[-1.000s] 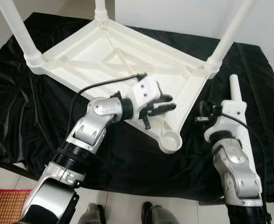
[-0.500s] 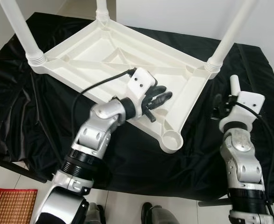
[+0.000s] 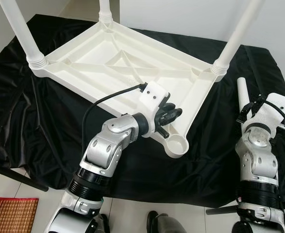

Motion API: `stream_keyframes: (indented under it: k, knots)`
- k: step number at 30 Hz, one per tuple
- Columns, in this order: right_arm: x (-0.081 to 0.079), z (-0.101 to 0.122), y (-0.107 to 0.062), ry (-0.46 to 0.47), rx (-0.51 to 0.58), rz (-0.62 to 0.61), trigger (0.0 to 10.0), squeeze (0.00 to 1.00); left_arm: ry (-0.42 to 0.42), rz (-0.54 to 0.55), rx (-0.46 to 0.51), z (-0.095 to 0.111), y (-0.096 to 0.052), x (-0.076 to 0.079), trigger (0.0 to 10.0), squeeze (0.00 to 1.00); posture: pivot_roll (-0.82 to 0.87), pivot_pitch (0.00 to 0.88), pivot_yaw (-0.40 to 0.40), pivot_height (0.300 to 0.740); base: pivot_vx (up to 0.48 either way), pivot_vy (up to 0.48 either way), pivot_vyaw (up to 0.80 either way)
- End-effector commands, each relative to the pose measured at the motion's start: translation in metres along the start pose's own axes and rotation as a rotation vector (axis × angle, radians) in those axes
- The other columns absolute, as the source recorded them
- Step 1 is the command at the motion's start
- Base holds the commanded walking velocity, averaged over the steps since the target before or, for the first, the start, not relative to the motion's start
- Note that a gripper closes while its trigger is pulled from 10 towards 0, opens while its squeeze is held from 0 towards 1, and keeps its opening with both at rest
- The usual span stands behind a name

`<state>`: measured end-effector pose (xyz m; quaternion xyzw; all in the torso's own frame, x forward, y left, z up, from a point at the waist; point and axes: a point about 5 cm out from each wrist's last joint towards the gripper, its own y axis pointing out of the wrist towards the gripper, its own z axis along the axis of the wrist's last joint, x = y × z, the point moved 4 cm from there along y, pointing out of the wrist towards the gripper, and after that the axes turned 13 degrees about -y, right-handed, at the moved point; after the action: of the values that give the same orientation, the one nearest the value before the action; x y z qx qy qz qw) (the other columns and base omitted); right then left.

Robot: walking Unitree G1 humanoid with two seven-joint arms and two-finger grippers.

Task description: Building children table

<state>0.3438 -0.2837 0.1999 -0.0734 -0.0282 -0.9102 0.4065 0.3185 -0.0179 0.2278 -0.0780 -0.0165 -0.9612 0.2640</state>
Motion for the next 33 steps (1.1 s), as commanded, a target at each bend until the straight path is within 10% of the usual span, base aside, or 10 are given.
stream_keyframes:
  k: [1, 27, 28, 29, 30, 33]
  knots:
    - [0.001, -0.013, 0.002, 0.028, -0.096, -0.008, 10.0, 0.00, 0.014, -0.011, -0.001, 0.005, 0.000, 0.005, 10.0, 0.00, 0.03, 0.203, -0.057, 0.740, 0.000, 0.000, 0.00]
    - [-0.023, -0.097, -0.017, 0.023, -0.732, 0.156, 10.0, 0.00, 0.022, 0.047, 0.030, 0.027, -0.003, 0.011, 10.0, 0.00, 0.03, 0.221, -0.063, 0.740, 0.000, 0.000, 0.00]
    - [-0.024, -0.100, -0.019, 0.032, -0.745, 0.166, 9.2, 0.00, 0.023, 0.050, 0.031, 0.027, -0.003, 0.010, 10.0, 0.00, 0.03, 0.221, -0.063, 0.740, 0.000, 0.000, 0.00]
    - [-0.025, -0.104, -0.021, 0.056, -0.763, 0.171, 4.0, 0.00, 0.025, 0.054, 0.031, 0.028, -0.003, 0.010, 10.0, 0.00, 0.03, 0.221, -0.063, 0.740, 0.000, 0.000, 0.00]
    - [-0.026, -0.107, -0.023, 0.074, -0.780, 0.172, 1.8, 0.00, 0.028, 0.058, 0.031, 0.028, -0.004, 0.010, 10.0, 0.00, 0.03, 0.221, -0.063, 0.740, 0.000, 0.000, 0.00]
    - [-0.025, -0.110, -0.025, 0.081, -0.815, 0.159, 0.0, 0.00, 0.029, 0.064, 0.029, 0.029, -0.004, 0.010, 10.0, 0.00, 0.03, 0.221, -0.063, 0.740, 0.000, 0.000, 0.00]
